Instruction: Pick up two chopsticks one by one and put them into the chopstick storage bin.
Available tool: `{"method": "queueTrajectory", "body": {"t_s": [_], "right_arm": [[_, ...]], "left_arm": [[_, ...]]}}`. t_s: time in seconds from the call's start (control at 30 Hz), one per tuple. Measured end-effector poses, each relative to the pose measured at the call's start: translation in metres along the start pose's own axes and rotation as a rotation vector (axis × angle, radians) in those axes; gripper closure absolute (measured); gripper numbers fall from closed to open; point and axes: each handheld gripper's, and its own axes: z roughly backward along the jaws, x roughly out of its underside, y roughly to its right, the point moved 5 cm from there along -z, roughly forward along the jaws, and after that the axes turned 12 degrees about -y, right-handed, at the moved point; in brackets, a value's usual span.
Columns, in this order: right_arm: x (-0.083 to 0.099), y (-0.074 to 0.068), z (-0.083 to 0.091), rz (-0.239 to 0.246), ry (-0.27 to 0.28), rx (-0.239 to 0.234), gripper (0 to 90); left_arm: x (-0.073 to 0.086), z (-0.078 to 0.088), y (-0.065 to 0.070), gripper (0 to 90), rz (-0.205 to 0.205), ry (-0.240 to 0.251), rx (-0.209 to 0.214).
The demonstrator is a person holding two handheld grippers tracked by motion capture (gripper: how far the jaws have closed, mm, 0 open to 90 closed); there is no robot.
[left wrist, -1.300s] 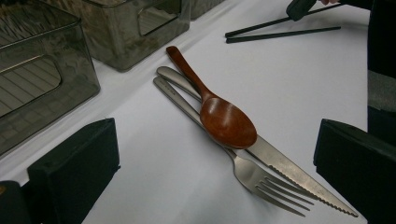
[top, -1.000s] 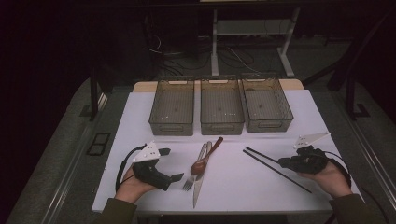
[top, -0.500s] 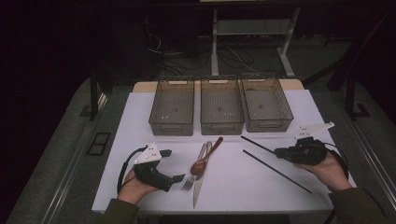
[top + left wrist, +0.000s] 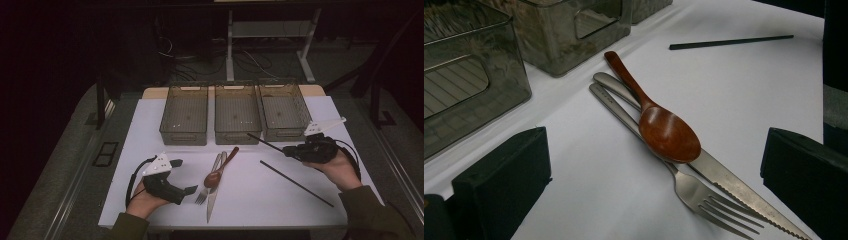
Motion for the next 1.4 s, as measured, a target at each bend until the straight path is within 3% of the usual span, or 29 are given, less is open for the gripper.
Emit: {"method": "queueTrajectory", "body": {"t_s": [0.43, 0.93, 1.4], "right_arm": [[-0.042, 0.005, -0.010, -0.012, 0.031, -0.018, 85.2], [-0.101, -0.003, -0.031, 0.002, 0.040, -0.015, 85.2], [-0.153, -0.013, -0.064, 0.013, 0.027, 0.002, 85.1]], "left_arm": [[-0.001, 0.000, 0.001, 0.0, -0.003, 0.006, 0.000], [-0.001, 0.000, -0.002, 0.0, 0.002, 0.011, -0.007], [-0.001, 0.000, -0.002, 0.0, -0.001, 0.017, -0.004]]}}
